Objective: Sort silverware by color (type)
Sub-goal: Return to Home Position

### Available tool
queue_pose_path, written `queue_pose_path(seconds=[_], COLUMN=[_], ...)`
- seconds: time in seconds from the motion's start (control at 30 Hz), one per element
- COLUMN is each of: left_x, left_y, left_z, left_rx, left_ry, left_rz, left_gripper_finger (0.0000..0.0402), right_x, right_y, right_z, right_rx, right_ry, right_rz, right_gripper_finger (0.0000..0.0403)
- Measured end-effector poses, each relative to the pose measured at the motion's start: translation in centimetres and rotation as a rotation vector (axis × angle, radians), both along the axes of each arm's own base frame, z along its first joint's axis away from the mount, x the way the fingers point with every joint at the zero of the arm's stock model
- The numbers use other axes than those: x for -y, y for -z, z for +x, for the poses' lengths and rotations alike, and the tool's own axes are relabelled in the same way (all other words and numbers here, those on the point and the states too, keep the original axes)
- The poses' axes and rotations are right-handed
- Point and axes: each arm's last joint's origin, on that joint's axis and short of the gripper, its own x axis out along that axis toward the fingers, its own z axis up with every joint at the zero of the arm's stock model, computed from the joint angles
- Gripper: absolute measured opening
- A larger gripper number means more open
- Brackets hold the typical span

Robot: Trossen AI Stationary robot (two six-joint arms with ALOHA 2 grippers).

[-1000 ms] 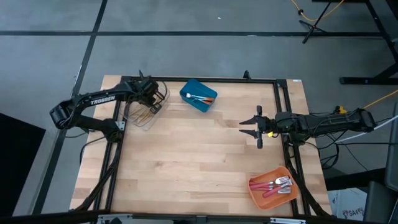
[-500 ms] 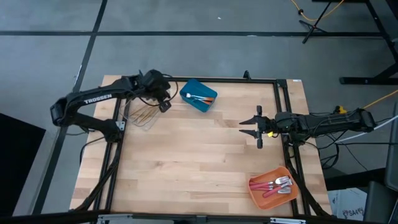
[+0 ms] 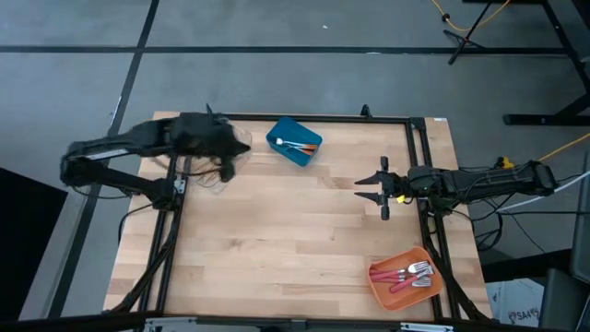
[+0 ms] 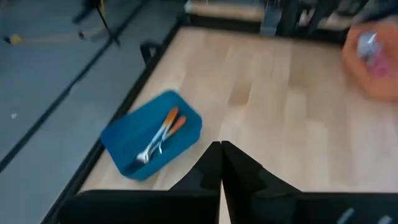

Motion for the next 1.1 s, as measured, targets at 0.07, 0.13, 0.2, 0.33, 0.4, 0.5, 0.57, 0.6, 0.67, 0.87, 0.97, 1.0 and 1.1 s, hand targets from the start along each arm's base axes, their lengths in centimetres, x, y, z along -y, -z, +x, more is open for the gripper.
queue_pose_path(seconds=[0.07,0.13,0.2,0.33,0.4,0.5,0.57,0.6,0.67,0.87,0.97,1.0,1.1], left_x=[0.8,1.5,2.0,2.9,3.1,3.3,3.4,3.4,3.5,3.7,3.7,3.7,3.7], left_y=[-1.1,-1.8,-2.2,-1.4,-0.4,1.6,3.1,3.8,5.4,9.6,11.2,11.6,12.7], left_z=[-1.9,-3.7,-5.3,-7.8,-8.4,-8.8,-8.8,-8.8,-8.8,-9.4,-10.1,-10.4,-11.1], left_rx=[0.064,0.116,0.168,0.231,0.248,0.301,0.338,0.359,0.386,0.477,0.499,0.505,0.540], left_ry=[-0.011,-0.019,-0.008,0.042,0.061,0.079,0.096,0.110,0.139,0.233,0.225,0.224,0.221], left_rz=[0.008,0.011,0.008,0.005,0.001,0.009,0.032,0.047,0.067,0.071,0.073,0.075,0.079], left_gripper_finger=[0.0001,0.0001,0.0001,0.0000,0.0000,0.0000,0.0000,0.0000,0.0000,0.0000,0.0000,0.0000,0.0000], right_x=[0.0,0.0,0.0,0.0,0.0,0.0,0.0,0.0,0.0,0.0,0.0,0.0,0.0], right_y=[0.0,0.0,0.0,0.0,0.0,0.0,0.0,0.0,0.0,0.0,0.0,0.0,0.0], right_z=[0.0,0.0,0.0,0.0,0.0,0.0,0.0,0.0,0.0,0.0,0.0,0.0,0.0], right_rx=[0.000,0.000,0.000,0.000,0.000,0.000,0.000,0.000,0.000,0.000,0.000,0.000,0.000], right_ry=[0.000,0.000,0.000,0.000,0.000,0.000,0.000,0.000,0.000,0.000,0.000,0.000,0.000], right_rz=[0.000,0.000,0.000,0.000,0.000,0.000,0.000,0.000,0.000,0.000,0.000,0.000,0.000], right_gripper_finger=[0.0133,0.0133,0.0133,0.0133,0.0133,0.0133,0.0133,0.0133,0.0133,0.0133,0.0133,0.0133,0.0133])
